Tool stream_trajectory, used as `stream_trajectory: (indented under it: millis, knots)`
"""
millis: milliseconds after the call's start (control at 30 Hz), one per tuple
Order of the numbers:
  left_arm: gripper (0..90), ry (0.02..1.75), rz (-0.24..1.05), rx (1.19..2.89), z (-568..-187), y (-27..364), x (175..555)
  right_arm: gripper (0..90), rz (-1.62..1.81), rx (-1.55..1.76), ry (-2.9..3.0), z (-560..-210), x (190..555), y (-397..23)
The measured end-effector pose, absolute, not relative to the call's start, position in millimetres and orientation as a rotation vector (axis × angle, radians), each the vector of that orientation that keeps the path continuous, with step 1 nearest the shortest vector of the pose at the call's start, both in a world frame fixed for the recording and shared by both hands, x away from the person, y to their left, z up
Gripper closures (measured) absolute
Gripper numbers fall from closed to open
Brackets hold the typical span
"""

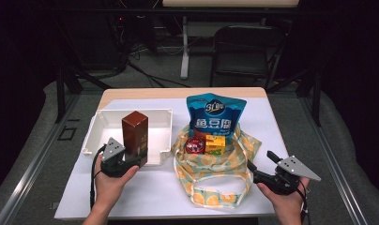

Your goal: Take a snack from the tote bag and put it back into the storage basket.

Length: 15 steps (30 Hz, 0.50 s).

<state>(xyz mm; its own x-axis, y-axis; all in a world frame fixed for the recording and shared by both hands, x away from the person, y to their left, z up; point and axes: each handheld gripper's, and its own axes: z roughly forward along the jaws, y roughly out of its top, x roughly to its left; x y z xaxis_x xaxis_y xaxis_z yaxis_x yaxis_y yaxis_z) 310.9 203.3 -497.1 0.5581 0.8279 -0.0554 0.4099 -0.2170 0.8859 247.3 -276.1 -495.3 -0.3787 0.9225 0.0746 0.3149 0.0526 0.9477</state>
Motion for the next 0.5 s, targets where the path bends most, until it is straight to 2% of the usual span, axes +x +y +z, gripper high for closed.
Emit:
stream_trajectory:
  millis: [500]
  knots:
    - [44.2, 1.128, 0.486, 1.944, -495.6, 207.8, 341.2, 21.5, 1.334, 1.263, 1.743, -498.2, 250.5, -277.8]
